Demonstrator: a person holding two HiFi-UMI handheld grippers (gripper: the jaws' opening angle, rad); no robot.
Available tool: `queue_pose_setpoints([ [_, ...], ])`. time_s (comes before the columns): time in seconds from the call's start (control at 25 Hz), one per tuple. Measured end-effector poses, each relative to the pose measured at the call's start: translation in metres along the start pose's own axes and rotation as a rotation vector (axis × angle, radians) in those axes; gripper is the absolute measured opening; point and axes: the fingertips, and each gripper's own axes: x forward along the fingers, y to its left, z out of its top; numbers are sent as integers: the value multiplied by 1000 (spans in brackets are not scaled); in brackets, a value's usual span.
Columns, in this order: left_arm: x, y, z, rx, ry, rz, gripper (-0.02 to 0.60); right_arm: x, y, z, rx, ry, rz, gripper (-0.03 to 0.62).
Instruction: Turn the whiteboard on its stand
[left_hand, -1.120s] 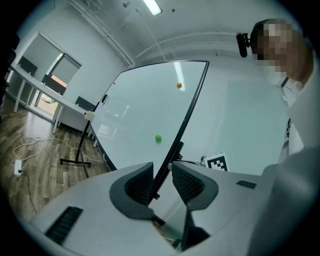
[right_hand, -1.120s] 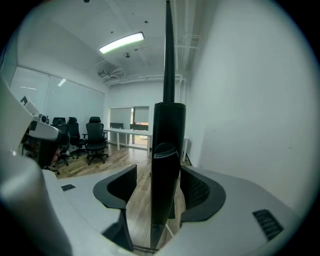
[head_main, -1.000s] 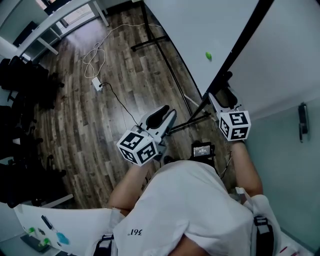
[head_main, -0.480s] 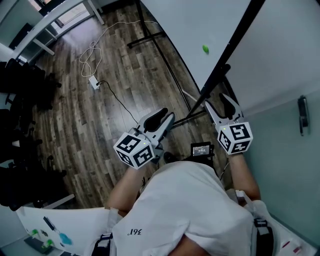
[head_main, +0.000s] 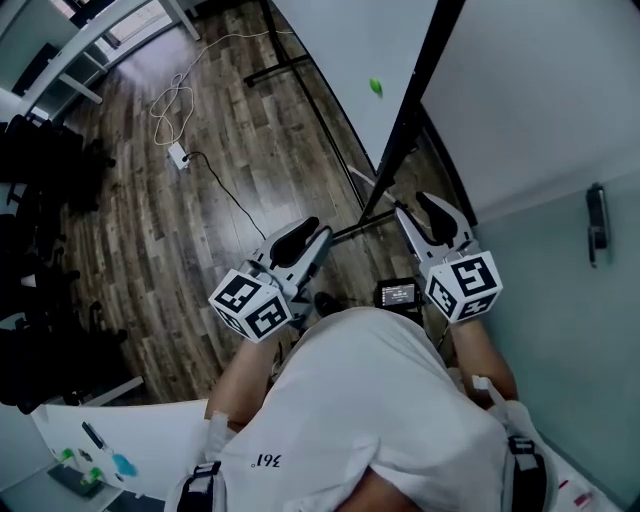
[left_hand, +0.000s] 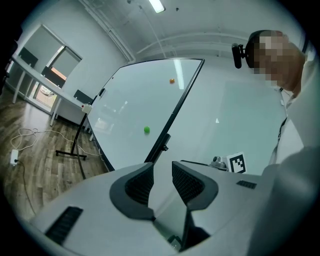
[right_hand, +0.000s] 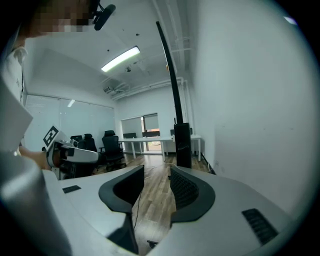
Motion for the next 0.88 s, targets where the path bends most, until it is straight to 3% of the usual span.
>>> queue_pose_setpoints([
  [0.2, 9, -23, -16, -19, 4, 4, 121, -19, -2, -6, -23, 9, 47, 152],
  [0.44, 15, -48, -25, -39, -3, 12, 121, -38, -2, -10, -21, 13, 105, 67],
  [0.88, 16, -75, -32, -43, -11, 18, 103, -63, -2, -11, 63, 14, 180, 26],
])
